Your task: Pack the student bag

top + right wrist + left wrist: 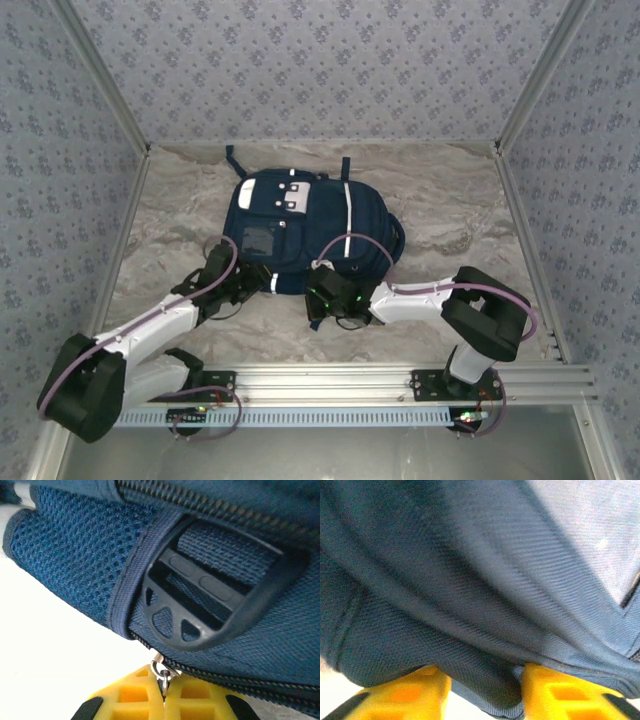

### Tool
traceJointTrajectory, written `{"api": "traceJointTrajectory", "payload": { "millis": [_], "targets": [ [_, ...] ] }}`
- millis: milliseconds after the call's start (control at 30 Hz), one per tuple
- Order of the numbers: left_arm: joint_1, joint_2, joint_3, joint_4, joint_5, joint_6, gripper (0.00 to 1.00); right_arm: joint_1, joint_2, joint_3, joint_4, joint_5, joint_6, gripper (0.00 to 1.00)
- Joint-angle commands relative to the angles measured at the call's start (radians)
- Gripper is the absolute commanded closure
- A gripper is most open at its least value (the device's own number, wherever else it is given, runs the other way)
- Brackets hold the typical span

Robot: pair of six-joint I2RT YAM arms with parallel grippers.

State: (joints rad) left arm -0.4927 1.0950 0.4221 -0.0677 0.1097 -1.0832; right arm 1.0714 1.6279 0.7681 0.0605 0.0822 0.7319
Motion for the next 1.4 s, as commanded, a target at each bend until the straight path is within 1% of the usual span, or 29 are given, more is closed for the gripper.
{"api": "traceJointTrajectory", "payload": {
  "millis": [0,67,167,300,467,600,767,833,867,933,1000,1100,1233,1300,1367],
  "targets": [
    [0.004,0.048,0.001,0.042,-0.126,0.036,0.77,-0.006,-0.041,-0.014,-0.081,0.037,-0.011,1.00],
    [0.006,0.080,0.001,0.041,-0.156,0.040,0.84,-0.010,-0.056,-0.021,-0.123,0.063,-0.008,1.00],
    [0.007,0.124,0.007,0.040,-0.183,0.053,0.86,-0.015,-0.066,-0.026,-0.172,0.080,-0.013,1.00],
    [0.022,0.170,0.018,0.041,-0.185,0.068,0.86,-0.022,-0.069,-0.023,-0.251,0.112,-0.026,1.00],
    [0.047,0.185,0.032,0.037,-0.187,0.083,0.87,-0.034,-0.104,-0.041,-0.331,0.177,-0.037,1.00],
    [0.072,0.208,0.063,0.013,-0.183,0.105,0.87,-0.067,-0.166,-0.089,-0.331,0.175,-0.038,1.00],
    [0.110,0.263,0.103,0.001,-0.167,0.121,0.86,-0.120,-0.219,-0.125,-0.357,0.140,-0.052,1.00],
    [0.129,0.270,0.119,-0.007,-0.169,0.126,0.85,-0.131,-0.231,-0.125,-0.394,0.167,-0.051,1.00],
    [0.138,0.269,0.128,-0.008,-0.171,0.127,0.83,-0.135,-0.238,-0.128,-0.404,0.181,-0.048,1.00],
    [0.153,0.262,0.146,-0.022,-0.161,0.128,0.72,-0.137,-0.258,-0.147,-0.364,0.155,-0.049,1.00],
    [0.152,0.228,0.166,-0.048,-0.127,0.131,0.59,-0.128,-0.271,-0.165,-0.266,0.088,-0.066,1.00],
    [0.131,0.131,0.161,-0.108,-0.077,0.100,0.45,-0.092,-0.261,-0.167,-0.145,0.010,-0.050,1.00],
    [0.059,-0.056,0.095,-0.184,-0.074,0.000,0.36,-0.049,-0.193,-0.136,-0.015,-0.043,-0.010,1.00],
    [0.016,-0.149,0.044,-0.191,-0.083,-0.068,0.33,-0.026,-0.135,-0.096,0.029,-0.062,-0.006,1.00],
    [-0.005,-0.210,-0.001,-0.179,-0.084,-0.130,0.31,-0.002,-0.078,-0.039,0.040,-0.073,-0.015,1.00]
  ]
}}
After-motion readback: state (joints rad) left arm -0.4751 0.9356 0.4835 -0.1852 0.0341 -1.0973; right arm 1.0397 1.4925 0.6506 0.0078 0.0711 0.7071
